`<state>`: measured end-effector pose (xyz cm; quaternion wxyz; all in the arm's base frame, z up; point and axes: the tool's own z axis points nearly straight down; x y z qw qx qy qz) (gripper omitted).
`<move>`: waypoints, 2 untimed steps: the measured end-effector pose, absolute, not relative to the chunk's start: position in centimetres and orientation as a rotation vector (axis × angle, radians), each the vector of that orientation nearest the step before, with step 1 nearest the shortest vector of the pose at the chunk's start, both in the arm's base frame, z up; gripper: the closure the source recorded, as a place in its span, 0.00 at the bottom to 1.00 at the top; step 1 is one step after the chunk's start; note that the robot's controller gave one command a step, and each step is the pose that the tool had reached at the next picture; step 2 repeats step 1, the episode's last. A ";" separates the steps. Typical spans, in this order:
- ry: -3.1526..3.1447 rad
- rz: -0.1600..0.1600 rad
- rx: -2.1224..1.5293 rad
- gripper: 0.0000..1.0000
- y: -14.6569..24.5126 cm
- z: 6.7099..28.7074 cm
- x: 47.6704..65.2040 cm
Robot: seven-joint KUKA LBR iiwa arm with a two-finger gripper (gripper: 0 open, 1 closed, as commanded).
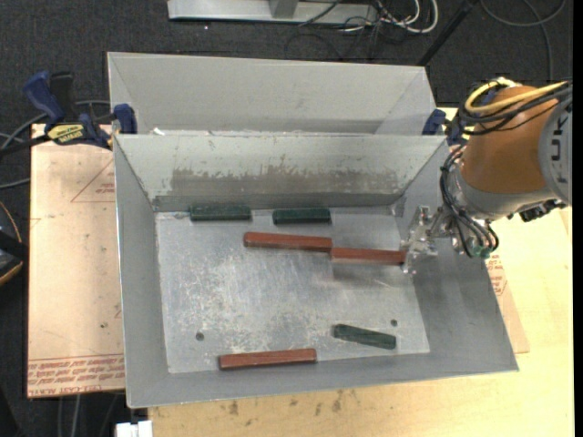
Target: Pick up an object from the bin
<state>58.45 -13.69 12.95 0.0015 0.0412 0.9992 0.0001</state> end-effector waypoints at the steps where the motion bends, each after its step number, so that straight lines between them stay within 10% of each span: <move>1: 3.137 0.000 0.076 1.00 -12.8 23.8 58.8; 2: 3.137 0.000 0.076 1.00 -12.8 23.8 58.8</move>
Offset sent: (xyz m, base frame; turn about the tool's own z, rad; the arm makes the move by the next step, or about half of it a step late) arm 0.0000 0.0000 0.0000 0.0000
